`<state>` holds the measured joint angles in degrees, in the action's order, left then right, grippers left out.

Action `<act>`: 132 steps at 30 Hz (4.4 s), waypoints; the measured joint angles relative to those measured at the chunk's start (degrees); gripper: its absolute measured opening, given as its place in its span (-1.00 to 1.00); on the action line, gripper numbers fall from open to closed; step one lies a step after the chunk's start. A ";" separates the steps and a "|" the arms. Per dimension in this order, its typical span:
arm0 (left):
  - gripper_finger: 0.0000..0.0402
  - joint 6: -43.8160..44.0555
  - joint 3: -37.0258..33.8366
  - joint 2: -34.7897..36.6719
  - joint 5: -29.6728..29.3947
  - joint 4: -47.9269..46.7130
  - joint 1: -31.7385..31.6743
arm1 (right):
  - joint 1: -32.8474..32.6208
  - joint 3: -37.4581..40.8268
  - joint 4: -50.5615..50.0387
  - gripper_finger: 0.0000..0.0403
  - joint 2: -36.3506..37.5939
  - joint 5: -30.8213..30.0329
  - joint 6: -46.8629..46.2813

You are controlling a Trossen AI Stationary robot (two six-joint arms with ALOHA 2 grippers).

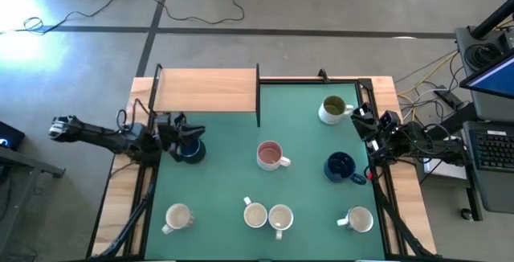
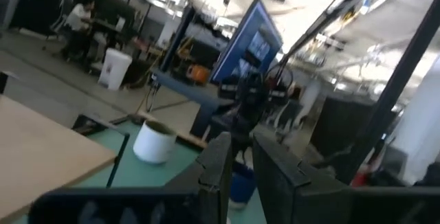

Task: Place coffee mugs
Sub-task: Put the black blue mug on the shelf

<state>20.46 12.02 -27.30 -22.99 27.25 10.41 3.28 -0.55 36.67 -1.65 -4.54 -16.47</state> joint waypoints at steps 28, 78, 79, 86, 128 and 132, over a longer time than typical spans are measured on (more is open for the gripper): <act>-0.79 25.00 37.22 -39.52 0.09 -66.80 0.31 | 0.01 -0.01 -0.02 -0.66 0.01 0.00 0.00; -0.19 40.46 48.31 -52.48 7.06 -102.55 0.24 | -0.01 -0.01 -0.02 -0.66 0.02 0.00 0.00; -0.19 40.54 48.16 -52.53 7.06 -102.01 0.19 | -0.01 -0.01 -0.02 -0.66 0.02 0.00 0.00; -0.19 39.28 45.18 -52.54 8.63 -94.76 0.17 | 0.00 -0.01 -0.02 -0.66 0.00 0.00 0.00; -0.97 -9.60 47.75 -47.65 24.15 -84.31 -0.07 | 0.00 0.00 -0.04 -0.66 0.00 -0.01 0.00; -0.97 -11.40 54.34 -47.55 23.87 -89.97 -0.51 | 0.00 -0.01 -0.04 -0.66 0.02 0.00 0.00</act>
<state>9.06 66.37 -74.85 0.88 -62.72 9.90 3.28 -0.56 36.62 -1.63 -4.54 -16.47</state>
